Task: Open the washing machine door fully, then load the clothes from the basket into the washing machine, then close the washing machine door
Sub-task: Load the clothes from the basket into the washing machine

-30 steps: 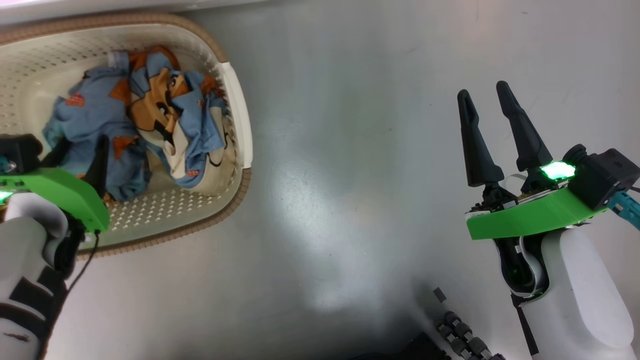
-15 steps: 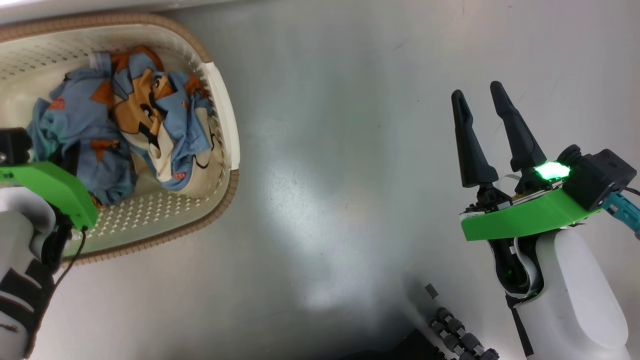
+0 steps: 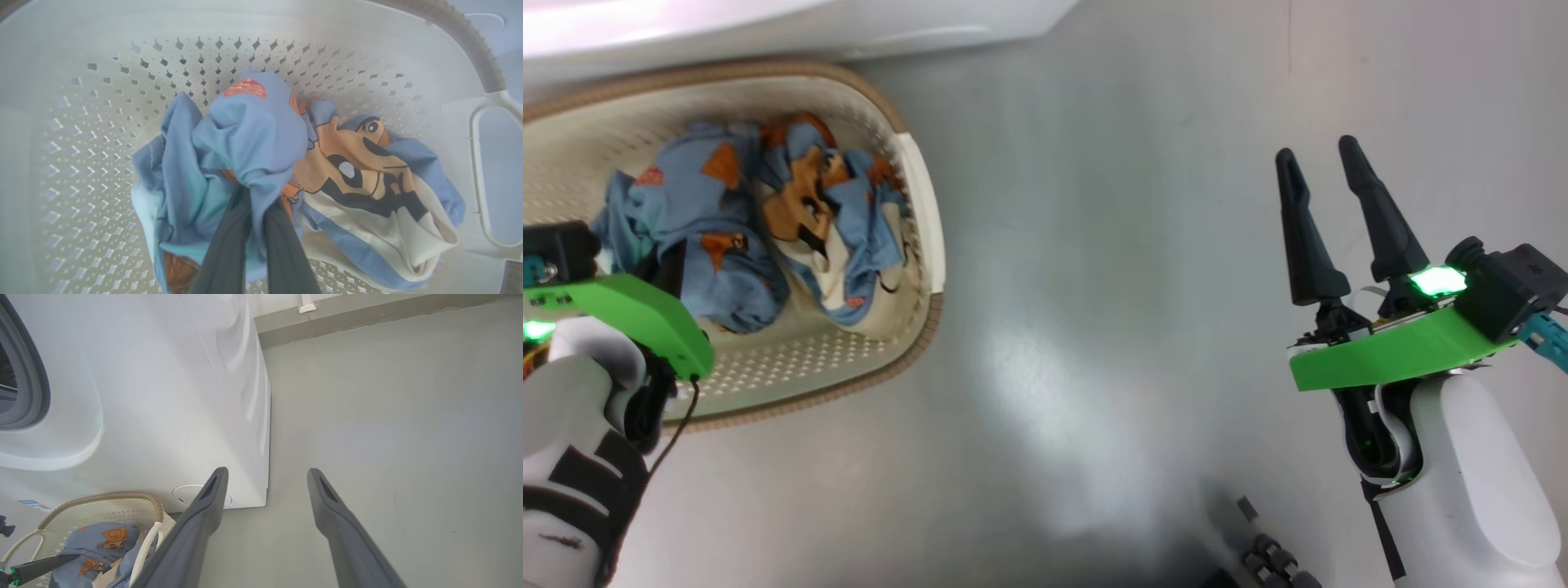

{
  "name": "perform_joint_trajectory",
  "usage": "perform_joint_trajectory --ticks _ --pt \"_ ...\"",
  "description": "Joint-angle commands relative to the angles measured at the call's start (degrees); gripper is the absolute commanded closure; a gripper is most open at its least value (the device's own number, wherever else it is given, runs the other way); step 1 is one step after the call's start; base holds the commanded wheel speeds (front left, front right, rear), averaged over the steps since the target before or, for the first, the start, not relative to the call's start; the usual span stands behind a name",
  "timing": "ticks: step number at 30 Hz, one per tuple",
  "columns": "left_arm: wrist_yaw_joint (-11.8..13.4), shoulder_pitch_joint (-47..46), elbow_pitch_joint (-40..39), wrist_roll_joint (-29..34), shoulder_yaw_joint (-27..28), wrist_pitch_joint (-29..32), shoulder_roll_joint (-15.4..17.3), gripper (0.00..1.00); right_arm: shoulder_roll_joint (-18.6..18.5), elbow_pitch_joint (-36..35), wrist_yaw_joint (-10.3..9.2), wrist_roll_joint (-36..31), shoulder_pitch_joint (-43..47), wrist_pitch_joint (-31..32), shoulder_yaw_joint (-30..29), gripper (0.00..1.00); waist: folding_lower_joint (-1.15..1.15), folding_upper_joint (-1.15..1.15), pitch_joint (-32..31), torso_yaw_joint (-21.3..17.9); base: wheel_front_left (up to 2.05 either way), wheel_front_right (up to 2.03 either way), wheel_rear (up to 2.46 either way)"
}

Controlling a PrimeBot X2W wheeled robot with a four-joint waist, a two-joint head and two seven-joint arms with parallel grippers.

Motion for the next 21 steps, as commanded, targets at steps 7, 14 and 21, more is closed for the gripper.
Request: perform_joint_trajectory --ticks 7,14,21 --pt "-0.1 7.3 -6.4 3.6 9.6 -0.8 1.4 1.0 -1.4 0.3 0.09 -0.3 4.3 -0.3 -0.4 0.0 0.0 0.0 -9.6 4.6 0.0 0.0 0.0" --pt "-0.1 15.9 -12.8 12.1 19.7 -0.8 -0.5 1.0 -3.0 1.4 0.09 0.0 8.0 -0.3 -0.7 0.0 0.0 0.0 -18.3 6.4 0.0 0.0 0.0" --pt "-0.1 24.6 -19.4 19.8 27.6 -0.8 -3.5 1.0 -4.8 2.3 0.09 0.7 12.5 -0.3 -1.4 0.0 0.0 0.0 -26.3 8.1 0.0 0.0 0.0"
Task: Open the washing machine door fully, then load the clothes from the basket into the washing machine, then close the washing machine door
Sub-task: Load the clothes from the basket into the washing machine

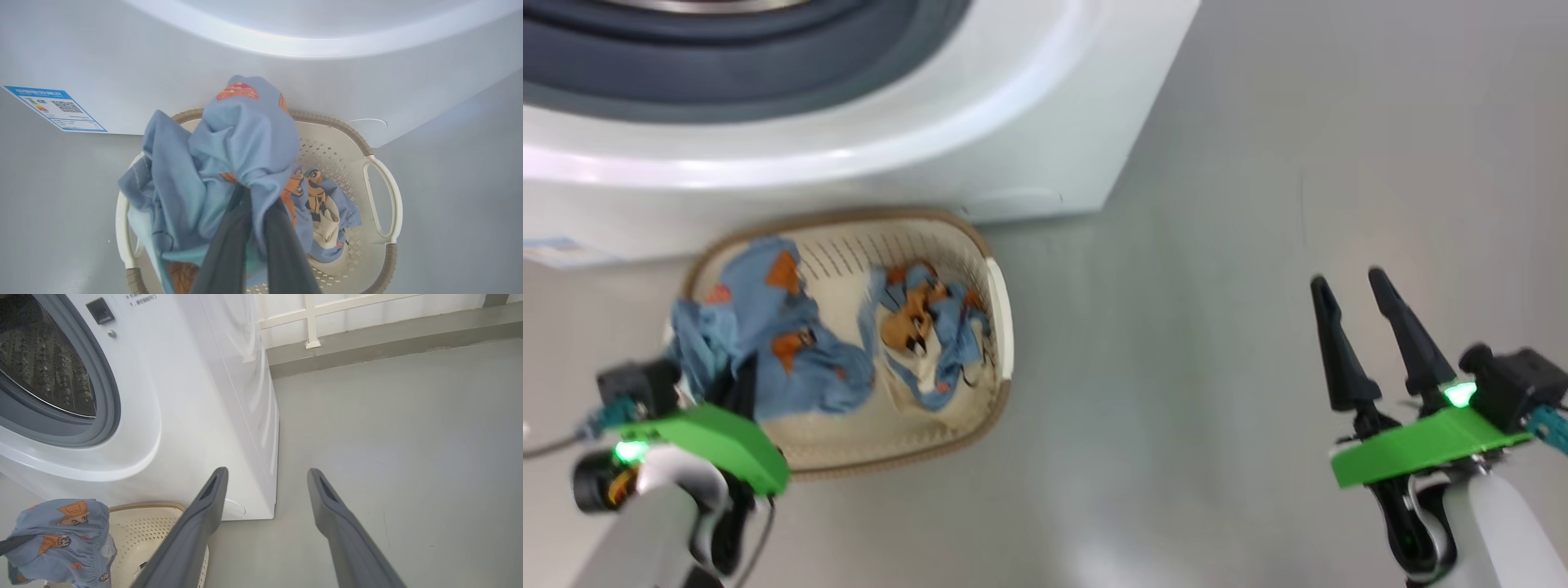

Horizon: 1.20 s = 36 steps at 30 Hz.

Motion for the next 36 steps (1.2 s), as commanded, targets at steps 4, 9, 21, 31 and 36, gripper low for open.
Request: perform_joint_trajectory --ticks 4,9,21,31,36 --pt "-0.1 5.6 -4.1 3.7 5.5 -0.8 0.1 1.0 -1.6 -0.7 0.09 0.9 4.4 -0.3 0.5 0.0 0.0 0.0 -10.7 3.4 0.0 0.0 0.0" --pt "-0.1 11.0 -8.9 6.7 8.5 -0.8 -1.4 1.0 -2.5 -0.5 0.09 1.4 7.8 -0.3 0.0 0.0 0.0 0.0 -15.2 4.3 0.0 0.0 0.0" --pt "-0.1 24.0 -21.0 12.0 14.6 -0.8 -3.5 1.0 -3.5 -0.9 0.09 2.2 15.7 -0.3 -2.4 0.0 0.0 0.0 -22.6 5.8 0.0 0.0 0.0" --pt "-0.1 31.8 -29.3 15.1 18.2 -0.8 -4.5 1.0 -3.6 -1.4 0.09 2.3 20.5 -0.3 -3.9 0.0 0.0 0.0 -25.9 7.0 0.0 0.0 0.0" --pt "-0.1 35.5 -33.7 15.5 19.5 -0.8 -4.8 1.0 -3.7 -1.5 0.09 2.4 21.4 -0.3 -4.2 0.0 0.0 0.0 -26.5 7.0 0.0 0.0 0.0"
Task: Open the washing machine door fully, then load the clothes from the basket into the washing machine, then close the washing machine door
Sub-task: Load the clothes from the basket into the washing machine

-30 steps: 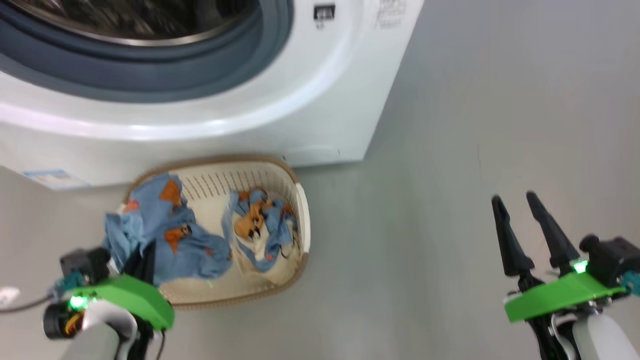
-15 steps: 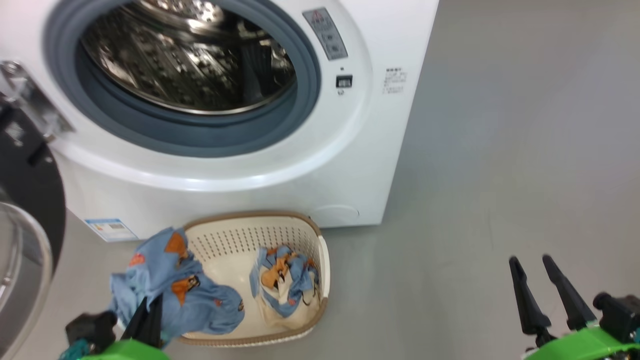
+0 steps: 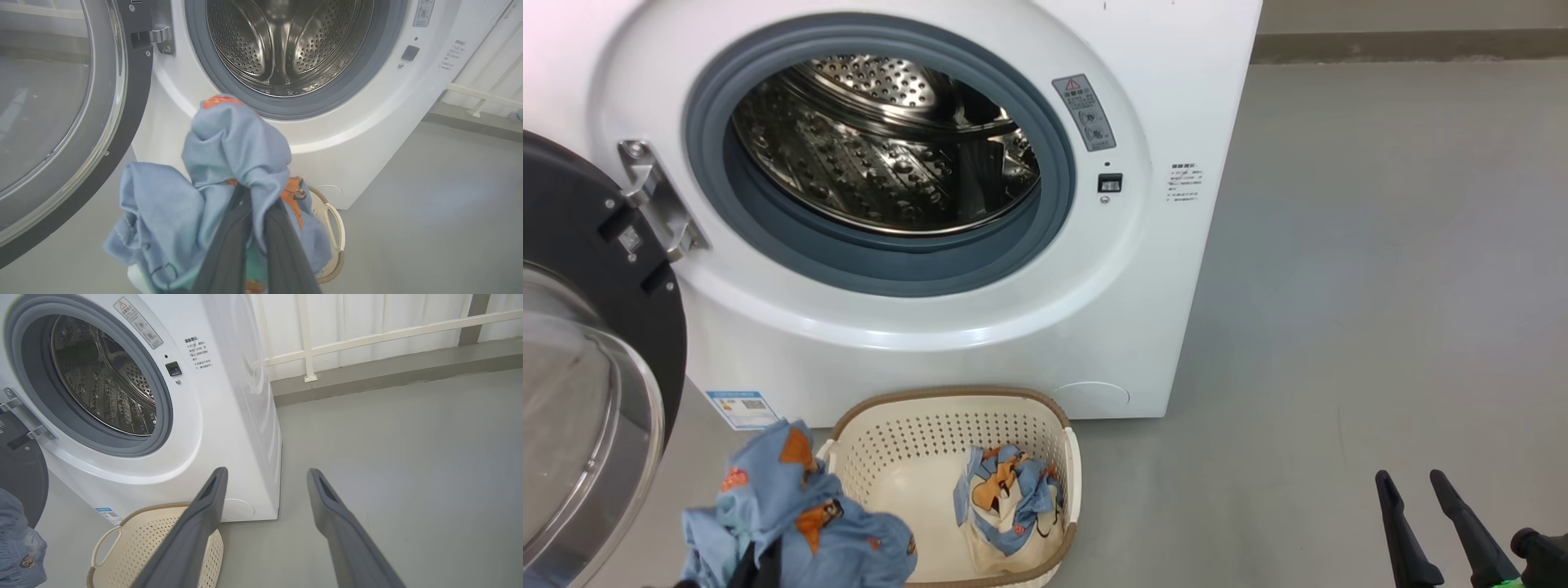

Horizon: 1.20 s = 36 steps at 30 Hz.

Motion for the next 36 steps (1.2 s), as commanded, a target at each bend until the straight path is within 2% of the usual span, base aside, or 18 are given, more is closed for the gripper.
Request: perform_joint_trajectory --ticks 1,10,18,27,32,36 --pt "-0.1 -0.6 -2.1 0.6 2.4 -0.8 0.6 1.0 -1.3 -1.5 0.09 0.6 0.1 -0.3 0.6 0.0 0.0 0.0 0.1 0.0 0.0 0.0 0.0" --pt "-0.1 0.2 -5.7 0.2 3.6 -0.8 0.0 1.0 -1.1 -2.3 0.09 0.3 -0.7 -0.3 -0.1 0.0 0.0 0.0 2.6 -0.2 0.0 0.0 0.0" --pt "-0.1 -4.6 -5.9 -0.3 2.3 -0.8 0.9 1.0 -0.4 -2.6 0.09 0.0 -2.8 -0.3 0.2 0.0 0.0 0.0 6.7 -1.4 0.0 0.0 0.0" --pt "-0.1 -19.2 -5.8 -2.8 -0.1 -0.8 3.5 1.0 0.9 -3.1 0.09 -0.5 -8.6 -0.3 1.2 0.0 0.0 0.0 15.1 -3.7 0.0 0.0 0.0" --pt "-0.1 -29.9 -3.6 -3.1 -1.2 -0.8 6.0 1.0 1.9 -3.5 0.09 -0.9 -11.8 -0.3 1.9 0.0 0.0 0.0 19.6 -5.4 0.0 0.0 0.0" --pt "-0.1 -36.1 -0.9 -4.5 -1.2 -0.8 6.5 1.0 2.5 -3.6 0.09 -1.0 -13.4 -0.3 2.3 0.0 0.0 0.0 21.8 -6.5 0.0 0.0 0.0"
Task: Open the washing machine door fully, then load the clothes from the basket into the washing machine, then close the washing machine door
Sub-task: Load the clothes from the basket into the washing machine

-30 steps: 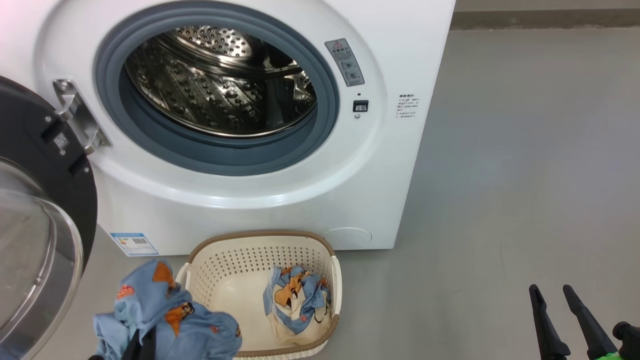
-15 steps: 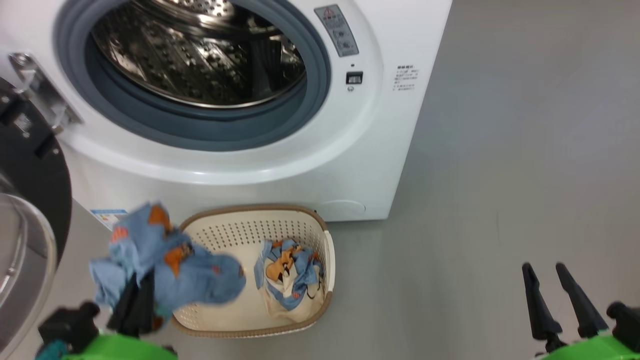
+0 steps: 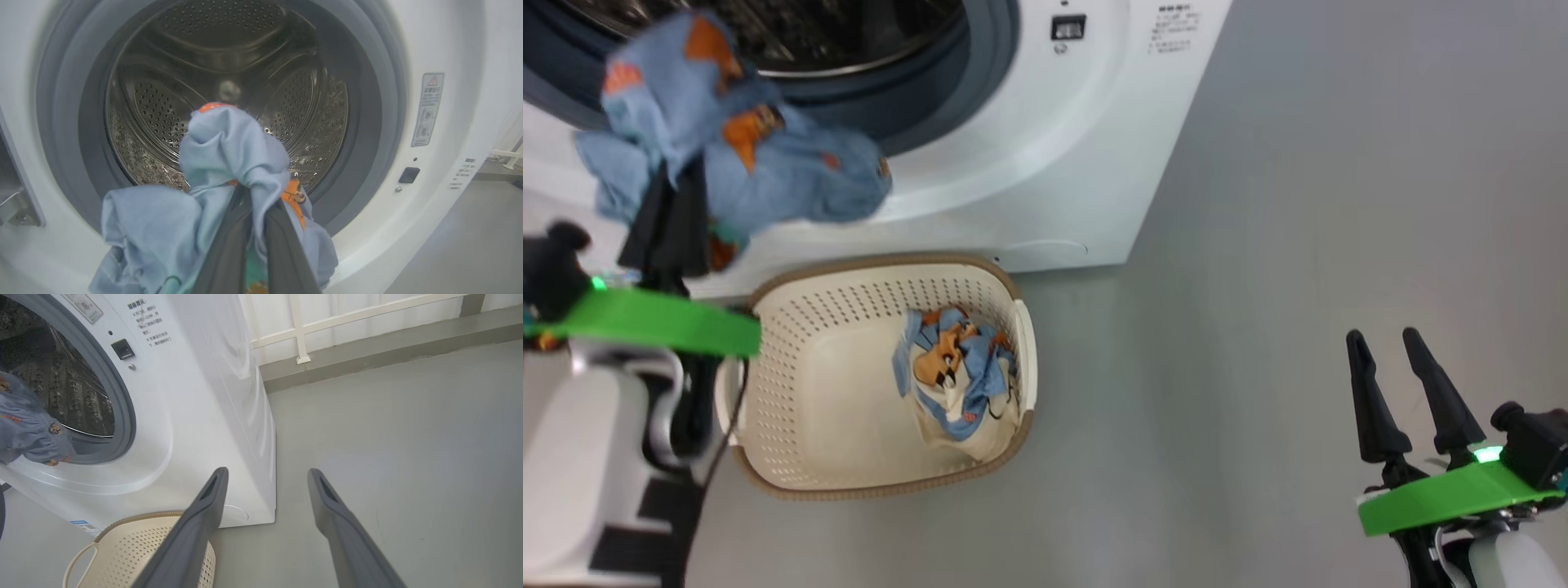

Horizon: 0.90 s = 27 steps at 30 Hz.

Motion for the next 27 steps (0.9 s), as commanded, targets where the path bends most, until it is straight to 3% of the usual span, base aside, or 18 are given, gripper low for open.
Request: perform_joint_trajectory --ticks 1,7,16,21,26,27 --pt "-0.1 -3.7 0.3 -0.7 1.8 -0.3 2.5 1.0 -0.3 -1.5 0.09 -0.4 -1.1 -0.3 1.7 0.0 0.0 0.0 4.3 -2.8 0.0 0.0 0.0" --pt "-0.1 -18.0 12.4 -2.7 -0.6 -0.3 5.1 1.0 1.0 -1.4 0.09 -0.4 -4.6 -0.3 3.3 0.0 0.0 0.0 8.6 -5.5 0.0 0.0 0.0" --pt "-0.1 -31.1 28.0 -3.2 -3.5 -0.3 7.7 1.0 2.7 -1.1 0.09 -0.2 -7.4 -0.3 5.8 0.0 0.0 0.0 11.2 -9.9 0.0 0.0 0.0" --pt "-0.1 -36.2 33.4 -3.1 -4.4 -0.3 9.0 1.0 3.3 -0.9 0.09 0.1 -8.0 -0.3 6.6 0.0 0.0 0.0 11.7 -12.1 0.0 0.0 0.0" --pt "-0.1 -39.8 32.5 0.5 -1.9 -0.3 10.8 1.0 4.0 -1.1 0.09 0.2 -8.9 -0.3 7.6 0.0 0.0 0.0 12.3 -13.7 0.0 0.0 0.0" --pt "-0.1 -40.0 32.3 1.2 -1.0 -0.3 10.8 0.12 4.1 -1.1 0.09 0.2 -9.0 -0.3 7.8 0.0 0.0 0.0 12.3 -13.8 0.0 0.0 0.0"
